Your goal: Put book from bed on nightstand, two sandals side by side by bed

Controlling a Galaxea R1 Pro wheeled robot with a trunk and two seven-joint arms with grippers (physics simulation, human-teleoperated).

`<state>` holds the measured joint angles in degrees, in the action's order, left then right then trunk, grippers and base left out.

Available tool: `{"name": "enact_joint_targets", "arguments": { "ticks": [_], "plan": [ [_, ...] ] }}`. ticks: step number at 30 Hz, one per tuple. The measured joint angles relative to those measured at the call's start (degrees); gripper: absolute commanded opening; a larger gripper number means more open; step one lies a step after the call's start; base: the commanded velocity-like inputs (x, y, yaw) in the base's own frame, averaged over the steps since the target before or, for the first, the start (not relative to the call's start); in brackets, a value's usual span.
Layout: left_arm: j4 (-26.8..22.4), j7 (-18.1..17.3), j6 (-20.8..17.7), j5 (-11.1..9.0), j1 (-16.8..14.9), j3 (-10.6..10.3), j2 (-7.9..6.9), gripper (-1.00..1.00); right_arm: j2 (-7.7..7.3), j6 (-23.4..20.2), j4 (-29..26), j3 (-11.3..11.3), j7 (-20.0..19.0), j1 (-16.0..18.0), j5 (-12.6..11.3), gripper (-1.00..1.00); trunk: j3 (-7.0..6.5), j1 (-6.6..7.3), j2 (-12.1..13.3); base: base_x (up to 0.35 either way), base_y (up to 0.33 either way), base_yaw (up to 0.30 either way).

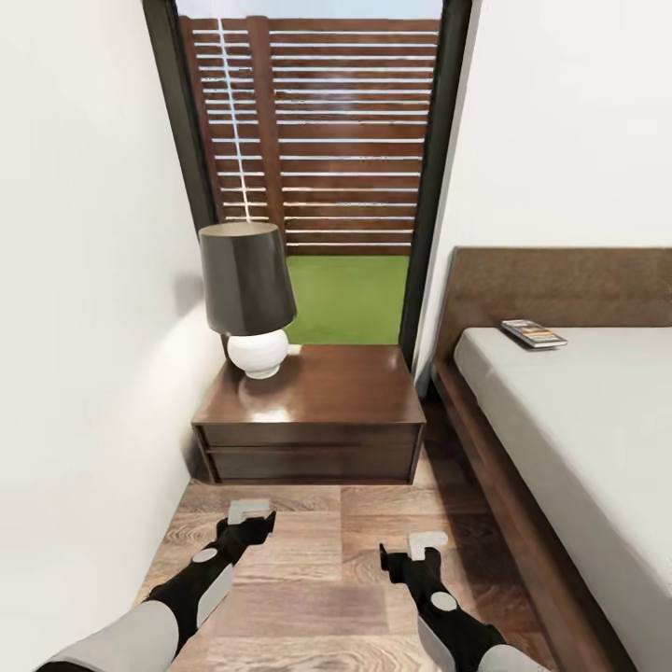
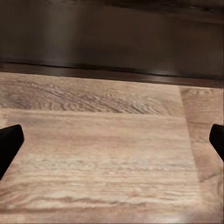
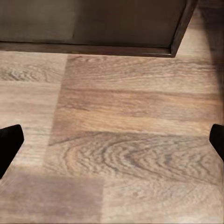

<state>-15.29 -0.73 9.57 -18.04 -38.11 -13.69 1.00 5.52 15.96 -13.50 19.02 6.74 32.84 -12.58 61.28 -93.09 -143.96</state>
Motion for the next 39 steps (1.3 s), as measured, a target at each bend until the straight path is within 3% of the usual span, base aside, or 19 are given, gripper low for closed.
{"name": "enact_joint_targets", "arguments": {
  "ticks": [3,6,9,10,11,14,15,16,17,22,25,32,39],
  "plan": [
    [-4.09,0.09,-2.11,0.17,0.0,-0.05,0.01,1.0,-1.32,-2.36,-5.23,0.05,-0.12,-0.01,0.02,1.0,-0.67,0.08,0.04,0.0,0.0,0.0],
    [-12.09,0.54,-10.13,0.23,-0.03,-0.23,-0.04,1.0,-3.2,-8.67,-13.83,-0.07,-0.27,-0.01,0.06,1.0,-1.34,0.16,0.08,0.0,0.0,0.0],
    [-19.41,2.52,-15.14,0.3,-0.04,-0.2,-0.11,1.0,-4.57,-12.37,-20.33,-0.16,-0.32,-0.01,0.1,1.0,-2.0,0.24,0.12,0.0,0.0,0.0],
    [-25.67,5.92,-19.88,0.52,-0.02,-0.23,-0.04,1.0,-6.28,-16.02,-26.6,-0.38,-0.45,0.04,0.03,1.0,-2.23,0.26,0.13,0.0,0.0,0.0],
    [-29.39,7.15,-22.34,0.57,-0.03,-0.48,0.02,1.0,-7.09,-17.67,-30.06,-0.36,-0.5,0.01,-0.08,1.0,-2.45,0.29,0.15,0.0,0.0,0.0],
    [-34.6,8.09,-28.34,0.67,-0.02,-0.6,0.22,1.0,-7.89,-20.16,-35.44,-0.38,-0.33,0.0,-0.12,1.0,-3.11,0.36,0.19,0.0,0.0,0.0],
    [-38.14,8.18,-31.72,0.68,-0.02,-0.71,0.23,1.0,-8.06,-21.47,-37.74,-0.44,-0.26,0.0,-0.1,1.0,-3.34,0.4,0.2,0.0,0.0,0.0],
    [-45.15,8.28,-36.0,0.69,-0.01,-0.95,0.09,1.0,-8.18,-23.44,-41.14,-0.47,-0.18,0.01,-0.06,1.0,-3.56,0.42,0.21,0.0,0.0,0.0],
    [-49.69,8.36,-37.82,0.7,-0.02,-1.0,0.04,1.0,-8.26,-24.08,-43.1,-0.52,-0.17,0.0,-0.05,1.0,-3.79,0.45,0.22,0.0,0.0,0.0],
    [-55.53,8.42,-39.94,0.64,0.08,-1.0,-0.01,1.0,-9.43,-24.67,-47.9,-0.55,-0.15,-0.01,-0.04,1.0,-4.88,0.57,0.3,0.0,0.0,0.0],
    [-56.94,8.31,-39.39,0.58,2.54,-1.02,0.13,1.0,-11.99,-25.2,-51.53,-0.74,-0.29,0.01,-0.03,1.0,-5.55,0.64,0.34,0.0,0.0,0.0],
    [-62.21,8.28,-39.82,0.68,3.27,-1.21,0.34,1.0,-12.59,-25.41,-54.78,-1.63,0.39,-0.01,-0.2,1.0,-7.1,0.82,0.44,0.0,0.0,0.0],
    [-61.32,8.36,-43.15,0.59,3.17,-1.53,0.46,1.0,-12.59,-25.62,-55.34,-3.49,0.44,-0.01,-0.48,1.0,-8.65,1.0,0.53,0.0,0.0,0.0]
  ]
}}
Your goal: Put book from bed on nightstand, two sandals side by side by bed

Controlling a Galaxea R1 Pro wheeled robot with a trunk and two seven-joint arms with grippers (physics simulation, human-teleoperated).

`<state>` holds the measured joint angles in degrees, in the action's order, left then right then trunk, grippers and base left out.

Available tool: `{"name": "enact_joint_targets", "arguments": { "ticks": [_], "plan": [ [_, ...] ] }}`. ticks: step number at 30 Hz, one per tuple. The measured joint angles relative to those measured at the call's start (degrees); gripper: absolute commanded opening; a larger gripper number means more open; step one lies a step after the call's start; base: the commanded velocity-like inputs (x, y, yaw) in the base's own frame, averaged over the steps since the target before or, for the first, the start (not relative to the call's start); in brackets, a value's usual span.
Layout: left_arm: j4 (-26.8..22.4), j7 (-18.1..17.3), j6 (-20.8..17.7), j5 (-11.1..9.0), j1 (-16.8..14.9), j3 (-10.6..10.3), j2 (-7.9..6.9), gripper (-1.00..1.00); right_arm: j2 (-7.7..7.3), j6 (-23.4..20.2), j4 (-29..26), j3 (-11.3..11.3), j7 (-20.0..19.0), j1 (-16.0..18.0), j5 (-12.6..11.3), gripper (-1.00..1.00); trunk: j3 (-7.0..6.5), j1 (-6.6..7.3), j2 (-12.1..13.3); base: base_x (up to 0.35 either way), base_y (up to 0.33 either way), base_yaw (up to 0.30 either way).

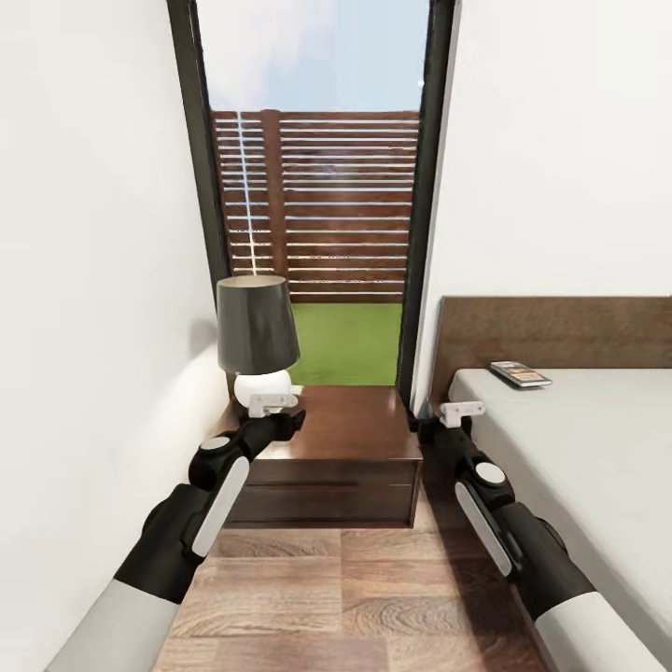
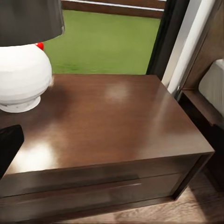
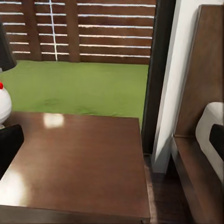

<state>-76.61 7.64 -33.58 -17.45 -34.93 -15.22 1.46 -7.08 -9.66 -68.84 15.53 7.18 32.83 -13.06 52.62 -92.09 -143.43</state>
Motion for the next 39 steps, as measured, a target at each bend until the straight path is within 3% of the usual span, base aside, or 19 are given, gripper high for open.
{"name": "enact_joint_targets", "arguments": {
  "ticks": [10,16,39],
  "plan": [
    [2.75,0.29,-1.3,0.16,-0.43,0.0,0.19,1.0,-0.08,0.05,-0.16,-0.24,-0.02,0.0,-0.13,1.0,-2.22,0.26,0.13,0.0,0.0,0.0],
    [2.91,0.35,-1.29,0.21,-0.44,0.0,0.26,1.0,-0.09,-0.19,-0.25,-1.49,0.02,0.0,0.09,1.0,-3.54,0.44,0.27,0.0,0.0,0.0],
    [3.23,0.34,-1.14,0.12,-0.45,0.0,0.15,1.0,-0.14,-0.82,-1.24,-3.72,0.29,0.0,0.4,1.0,-7.67,5.5,9.49,0.015,0.0,0.0]
  ]
}}
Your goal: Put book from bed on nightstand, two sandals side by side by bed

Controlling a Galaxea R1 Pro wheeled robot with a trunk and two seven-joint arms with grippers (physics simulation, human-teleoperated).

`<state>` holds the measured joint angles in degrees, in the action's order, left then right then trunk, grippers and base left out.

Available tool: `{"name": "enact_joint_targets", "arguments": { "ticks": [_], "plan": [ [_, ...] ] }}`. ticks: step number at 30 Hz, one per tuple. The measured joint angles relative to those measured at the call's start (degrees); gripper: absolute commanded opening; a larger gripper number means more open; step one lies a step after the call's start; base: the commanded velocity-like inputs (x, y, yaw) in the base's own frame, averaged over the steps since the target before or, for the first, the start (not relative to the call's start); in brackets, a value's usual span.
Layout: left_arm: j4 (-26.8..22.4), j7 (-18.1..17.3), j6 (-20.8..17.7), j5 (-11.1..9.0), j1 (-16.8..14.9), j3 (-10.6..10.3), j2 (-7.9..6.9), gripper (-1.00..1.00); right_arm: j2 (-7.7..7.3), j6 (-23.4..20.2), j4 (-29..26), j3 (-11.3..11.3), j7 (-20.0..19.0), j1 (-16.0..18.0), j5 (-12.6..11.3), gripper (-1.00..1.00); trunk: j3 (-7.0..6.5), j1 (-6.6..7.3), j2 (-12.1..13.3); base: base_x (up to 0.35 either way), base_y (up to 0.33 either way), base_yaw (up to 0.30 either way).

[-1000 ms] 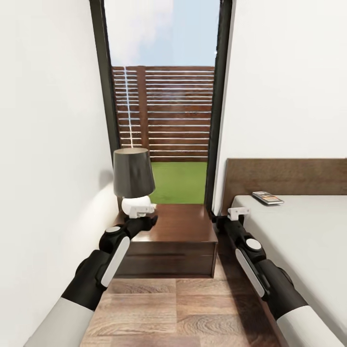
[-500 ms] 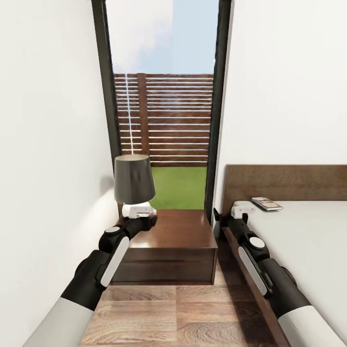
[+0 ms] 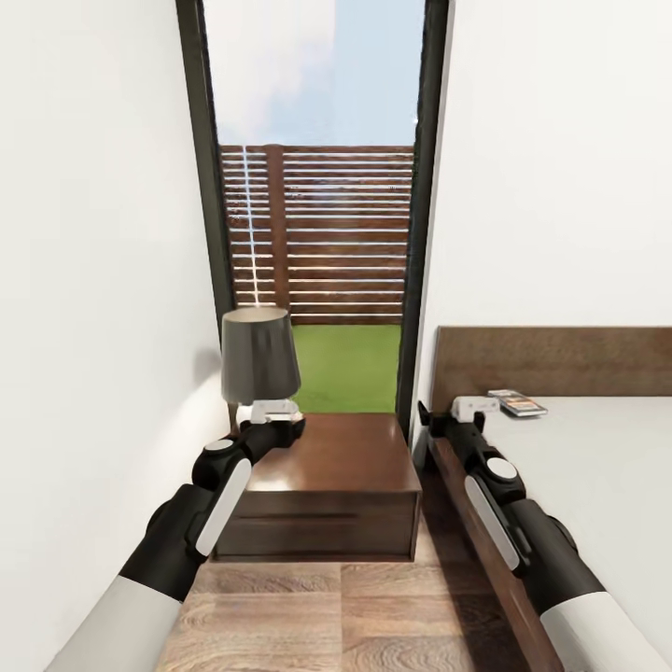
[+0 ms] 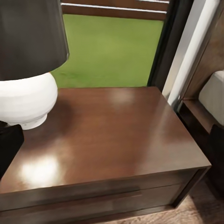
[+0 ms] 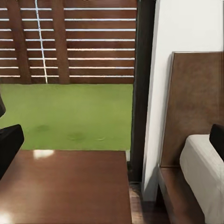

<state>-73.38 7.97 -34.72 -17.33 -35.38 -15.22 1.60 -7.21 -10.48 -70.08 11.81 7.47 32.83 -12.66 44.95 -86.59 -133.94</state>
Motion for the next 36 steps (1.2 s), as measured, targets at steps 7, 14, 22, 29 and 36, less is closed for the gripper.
{"name": "enact_joint_targets", "arguments": {
  "ticks": [7,14,22,29,36],
  "plan": [
    [0.19,-0.06,-0.08,0.01,0.0,0.0,0.1,1.0,0.0,-0.02,-0.04,-0.7,0.0,0.0,0.08,1.0,-1.26,1.56,2.81,0.263,0.0,0.0],
    [0.23,-0.18,-0.13,0.01,0.0,0.0,0.07,1.0,0.0,-0.03,-0.05,-0.84,0.0,0.0,0.07,1.0,-2.52,3.1,5.61,0.322,0.0,0.0],
    [0.23,-0.33,-0.05,0.02,-0.01,0.0,-0.17,1.0,-0.01,-0.04,-0.06,-0.87,0.0,-0.01,-0.03,1.0,-3.95,4.83,8.83,0.204,0.0,-0.041],
    [0.21,-0.41,-0.04,0.02,0.0,0.06,-0.25,1.0,-0.01,-0.04,-0.06,-0.92,0.0,-0.01,-0.09,1.0,-5.21,6.36,11.63,0.007,0.0,-0.217],
    [0.19,-0.47,-0.04,0.02,0.0,0.08,-0.29,1.0,-0.01,-0.04,-0.06,-0.9,0.0,-0.01,-0.09,1.0,-6.46,7.9,14.44,0.014,0.0,-0.148]
  ]
}}
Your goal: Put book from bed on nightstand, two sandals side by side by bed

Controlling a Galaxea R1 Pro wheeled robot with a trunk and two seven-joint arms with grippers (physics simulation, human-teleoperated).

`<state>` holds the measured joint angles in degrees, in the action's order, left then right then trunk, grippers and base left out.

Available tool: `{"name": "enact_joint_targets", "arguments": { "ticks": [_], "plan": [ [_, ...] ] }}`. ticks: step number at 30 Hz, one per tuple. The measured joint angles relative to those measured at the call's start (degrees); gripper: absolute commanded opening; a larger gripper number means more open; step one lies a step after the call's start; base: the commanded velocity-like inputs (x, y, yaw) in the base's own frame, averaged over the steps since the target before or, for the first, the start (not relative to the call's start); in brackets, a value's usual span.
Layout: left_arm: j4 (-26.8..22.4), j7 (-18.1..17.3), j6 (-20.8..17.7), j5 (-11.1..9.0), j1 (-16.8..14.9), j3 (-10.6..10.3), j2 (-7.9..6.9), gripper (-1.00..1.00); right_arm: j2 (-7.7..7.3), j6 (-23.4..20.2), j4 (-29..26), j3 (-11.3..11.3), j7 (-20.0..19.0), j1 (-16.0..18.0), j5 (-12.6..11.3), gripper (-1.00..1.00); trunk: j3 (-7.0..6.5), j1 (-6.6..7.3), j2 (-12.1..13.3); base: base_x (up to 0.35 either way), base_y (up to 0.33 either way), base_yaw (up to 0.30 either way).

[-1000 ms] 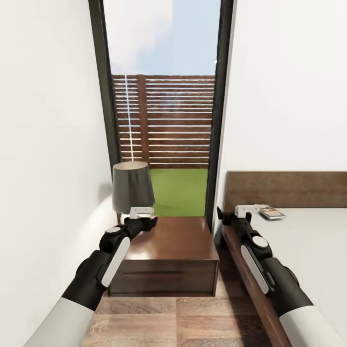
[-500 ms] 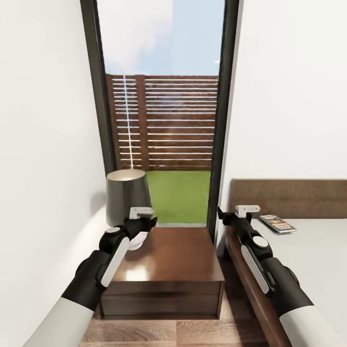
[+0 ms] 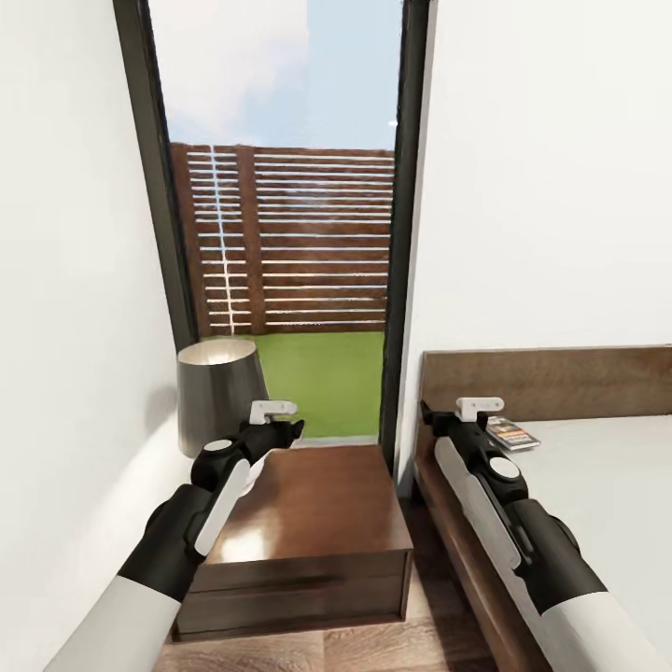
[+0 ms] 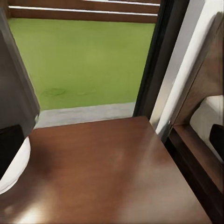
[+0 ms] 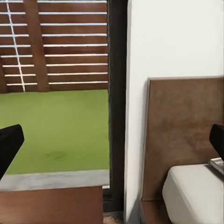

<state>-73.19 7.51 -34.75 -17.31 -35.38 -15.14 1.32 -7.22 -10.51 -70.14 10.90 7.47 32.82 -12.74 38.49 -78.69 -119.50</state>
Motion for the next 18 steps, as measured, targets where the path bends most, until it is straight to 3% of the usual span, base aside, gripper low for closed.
{"name": "enact_joint_targets", "arguments": {
  "ticks": [14,18],
  "plan": [
    [0.03,0.01,-0.16,-0.15,0.0,0.06,-0.07,1.0,0.0,0.0,0.0,-0.04,-0.01,0.0,0.0,1.0,-2.51,3.08,5.62,0.036,0.002,-0.264],
    [0.05,0.02,-0.18,-0.25,0.0,0.08,-0.07,1.0,-0.01,0.0,0.0,-0.05,-0.04,0.0,0.0,1.0,-3.23,3.98,7.22,0.181,0.071,-0.227]
  ]
}}
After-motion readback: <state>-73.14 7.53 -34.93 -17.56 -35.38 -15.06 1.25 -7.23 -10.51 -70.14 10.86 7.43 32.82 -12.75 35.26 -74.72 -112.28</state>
